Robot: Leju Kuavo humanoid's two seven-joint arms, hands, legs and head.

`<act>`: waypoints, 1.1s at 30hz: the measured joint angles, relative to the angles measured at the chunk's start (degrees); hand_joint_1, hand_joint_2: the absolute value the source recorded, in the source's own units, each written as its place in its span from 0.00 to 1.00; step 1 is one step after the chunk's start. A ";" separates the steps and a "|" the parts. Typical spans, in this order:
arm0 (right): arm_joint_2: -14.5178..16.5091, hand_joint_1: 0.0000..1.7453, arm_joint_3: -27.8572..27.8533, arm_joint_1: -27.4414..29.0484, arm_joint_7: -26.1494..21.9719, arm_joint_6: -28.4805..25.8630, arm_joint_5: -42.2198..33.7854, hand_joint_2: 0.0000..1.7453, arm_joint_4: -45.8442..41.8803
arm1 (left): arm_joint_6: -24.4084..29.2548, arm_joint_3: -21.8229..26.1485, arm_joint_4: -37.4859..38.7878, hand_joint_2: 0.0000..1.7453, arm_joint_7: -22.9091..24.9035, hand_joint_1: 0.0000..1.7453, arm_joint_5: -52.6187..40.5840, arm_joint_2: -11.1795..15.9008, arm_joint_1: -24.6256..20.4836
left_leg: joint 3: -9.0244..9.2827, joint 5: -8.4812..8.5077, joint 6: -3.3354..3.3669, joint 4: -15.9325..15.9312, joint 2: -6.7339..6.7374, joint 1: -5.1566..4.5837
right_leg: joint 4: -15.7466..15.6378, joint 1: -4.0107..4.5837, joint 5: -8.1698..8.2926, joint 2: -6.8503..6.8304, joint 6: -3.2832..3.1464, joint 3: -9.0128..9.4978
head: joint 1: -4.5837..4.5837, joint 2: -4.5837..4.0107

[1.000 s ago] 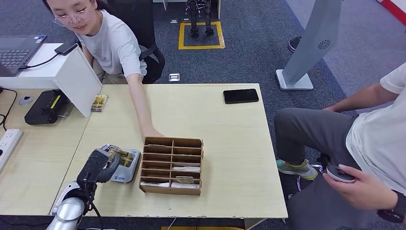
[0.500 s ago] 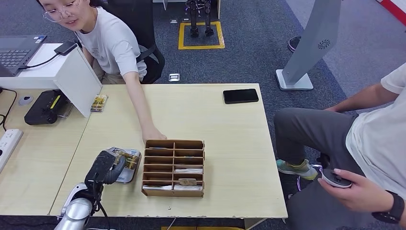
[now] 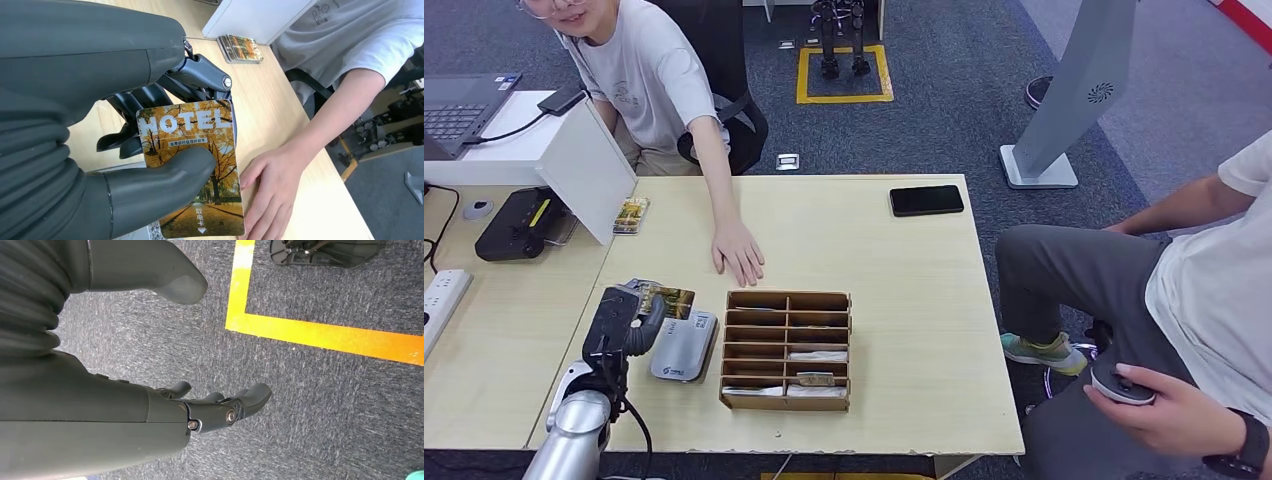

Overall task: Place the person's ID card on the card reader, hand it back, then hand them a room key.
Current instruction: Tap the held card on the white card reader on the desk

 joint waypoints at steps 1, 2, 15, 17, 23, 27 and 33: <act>0.00 0.00 0.01 0.00 0.02 0.01 0.01 1.00 0.00 | -0.04 0.09 0.09 1.00 0.01 1.00 -0.07 0.05 -0.06 | 0.00 0.00 0.00 0.00 0.00 0.00 | 0.00 0.00 0.00 0.00 0.00 0.00 | 0.00 0.00; 0.00 0.00 0.01 0.00 0.03 0.02 0.02 1.00 0.00 | -0.10 0.15 0.20 1.00 0.04 1.00 -0.21 0.11 -0.09 | 0.00 0.00 0.00 0.00 0.00 0.00 | 0.00 0.00 0.00 0.00 0.00 0.00 | 0.00 0.00; 0.00 0.00 0.02 0.02 -0.02 0.03 -0.14 1.00 -0.07 | -2.12 0.26 2.16 1.00 -0.07 1.00 -2.09 2.11 1.15 | -0.02 0.00 0.00 0.00 0.00 0.00 | 0.00 0.00 0.00 0.00 0.00 -0.01 | 0.00 0.00; 0.00 0.00 0.02 0.03 -0.02 0.03 -0.16 1.00 -0.10 | -2.44 0.55 2.23 1.00 -0.26 1.00 -1.66 2.46 1.74 | -0.02 0.00 0.00 0.00 0.01 0.00 | 0.00 0.00 0.00 0.00 0.00 -0.01 | 0.01 0.00; 0.00 0.00 0.02 0.03 0.25 0.04 -0.14 1.00 -0.17 | -2.54 1.91 2.24 1.00 -0.29 1.00 -1.30 3.01 2.95 | -0.04 0.00 0.00 0.00 0.00 0.00 | 0.00 0.00 -0.01 -0.01 0.00 -0.01 | 0.01 0.00; 0.00 0.00 0.02 0.01 0.09 0.03 -0.16 1.00 -0.17 | -2.58 2.13 2.51 1.00 -0.28 1.00 -2.82 2.98 3.17 | -0.04 0.00 0.00 0.00 0.00 0.00 | 0.00 0.00 0.00 -0.01 0.00 -0.01 | 0.00 0.00; 0.00 0.00 0.02 -0.03 -0.09 0.05 -0.16 1.00 -0.21 | 0.96 2.12 3.42 1.00 0.46 1.00 -10.22 2.55 3.38 | -0.03 0.00 0.00 0.00 0.00 -0.01 | 0.00 0.00 0.00 0.00 0.00 -0.01 | 0.00 0.00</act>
